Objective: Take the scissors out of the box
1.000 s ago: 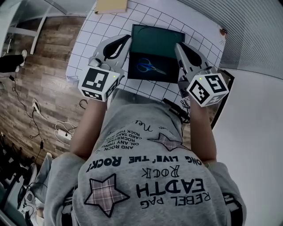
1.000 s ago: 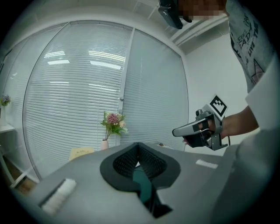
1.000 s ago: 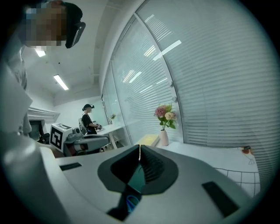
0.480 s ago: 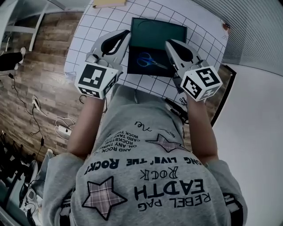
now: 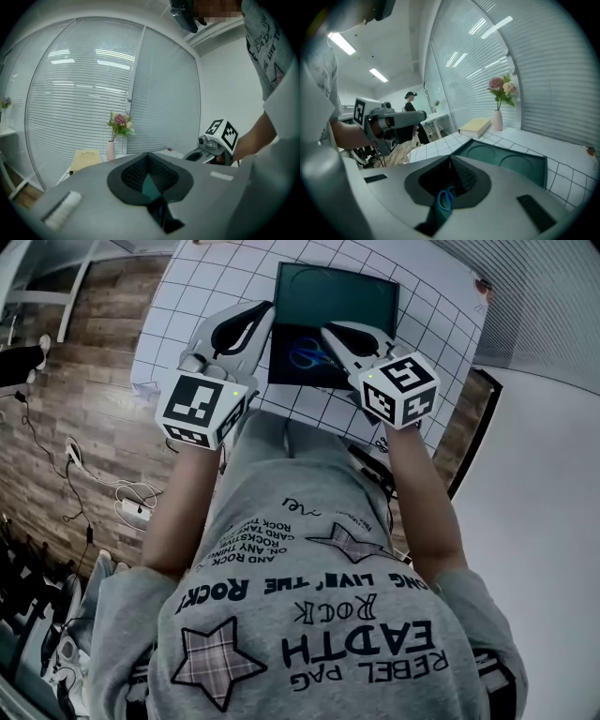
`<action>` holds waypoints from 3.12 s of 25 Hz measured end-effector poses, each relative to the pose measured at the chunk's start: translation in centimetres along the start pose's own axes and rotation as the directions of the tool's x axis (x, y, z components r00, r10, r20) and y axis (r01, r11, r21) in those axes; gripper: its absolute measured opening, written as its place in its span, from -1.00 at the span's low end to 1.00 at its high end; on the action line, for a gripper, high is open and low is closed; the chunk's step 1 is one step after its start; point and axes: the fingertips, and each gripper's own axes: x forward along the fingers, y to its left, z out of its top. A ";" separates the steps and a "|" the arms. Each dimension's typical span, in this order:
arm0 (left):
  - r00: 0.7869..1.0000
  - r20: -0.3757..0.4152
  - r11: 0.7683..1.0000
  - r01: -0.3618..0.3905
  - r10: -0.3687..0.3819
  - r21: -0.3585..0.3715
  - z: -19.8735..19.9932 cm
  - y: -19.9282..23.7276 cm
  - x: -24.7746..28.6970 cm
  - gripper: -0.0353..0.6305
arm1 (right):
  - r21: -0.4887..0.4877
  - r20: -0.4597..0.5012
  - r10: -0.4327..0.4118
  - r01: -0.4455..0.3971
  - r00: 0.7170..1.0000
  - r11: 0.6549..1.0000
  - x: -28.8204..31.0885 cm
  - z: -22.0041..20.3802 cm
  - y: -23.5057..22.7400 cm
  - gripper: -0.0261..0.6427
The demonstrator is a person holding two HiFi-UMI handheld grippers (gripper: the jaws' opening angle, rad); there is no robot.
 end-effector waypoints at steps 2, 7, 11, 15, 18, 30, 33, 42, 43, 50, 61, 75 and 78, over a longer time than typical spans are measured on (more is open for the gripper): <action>1.000 -0.006 1.000 -0.003 0.003 -0.006 -0.4 -0.1 -0.2 -0.88 | -0.016 -0.053 0.013 -0.014 0.999 1.000 1.0 -1.2 0.2 -0.88; 1.000 -0.015 1.000 -0.016 0.016 -0.016 -1.1 0.0 -0.8 -0.88 | -0.063 -0.172 0.034 -0.045 0.985 0.997 2.9 -3.8 0.8 -0.88; 0.999 -0.025 0.999 -0.029 0.028 -0.027 -2.0 0.3 -1.4 -0.88 | -0.102 -0.265 0.064 -0.094 0.962 0.990 4.3 -5.7 1.8 -0.88; 0.999 -0.034 0.998 -0.042 0.041 -0.039 -2.7 0.5 -1.9 -0.88 | -0.124 -0.338 0.084 -0.133 0.937 0.983 5.3 -7.4 2.4 -0.88; 0.998 -0.034 0.998 -0.053 0.051 -0.044 -2.8 0.7 -2.3 -0.88 | -0.152 -0.387 0.082 -0.152 0.919 0.977 5.8 -8.5 2.7 -0.88; 0.997 -0.032 0.995 -0.073 0.071 -0.066 -3.2 1.0 -3.5 -0.88 | -0.262 -0.505 0.019 -0.174 0.863 0.949 7.3 -11.4 2.6 -0.57; 0.997 -0.031 0.995 -0.073 0.071 -0.068 -3.1 1.0 -3.6 -0.88 | -0.299 -0.528 0.005 -0.191 0.849 0.935 7.6 -11.7 2.4 -0.57; 0.997 -0.033 0.996 -0.073 0.071 -0.059 -3.2 0.8 -3.6 -0.88 | -0.317 -0.566 -0.016 -0.200 0.824 0.927 8.0 -12.7 2.0 -0.57; 0.997 -0.033 0.996 -0.073 0.071 -0.060 -3.2 0.8 -3.6 -0.88 | -0.325 -0.573 -0.017 -0.208 0.819 0.923 7.9 -12.8 2.1 -0.57; 0.997 -0.038 0.995 -0.074 0.072 -0.063 -3.3 0.7 -3.6 -0.88 | -0.378 -0.594 -0.029 -0.248 0.804 0.892 8.0 -13.1 2.8 -0.61; 0.997 -0.023 0.995 -0.070 0.068 -0.072 -2.7 0.4 -3.1 -0.88 | -0.341 -0.600 0.003 -0.259 0.800 0.903 8.1 -12.9 2.4 -0.67; 0.997 -0.014 0.996 -0.081 0.080 -0.043 -1.6 0.5 -3.4 -0.88 | -0.330 -0.527 0.035 -0.242 0.849 0.912 7.4 -11.1 2.7 -0.68; 0.997 -0.011 0.996 -0.078 0.078 -0.032 -1.2 0.4 -3.3 -0.88 | -0.332 -0.504 0.041 -0.237 0.863 0.913 7.1 -10.5 2.7 -0.68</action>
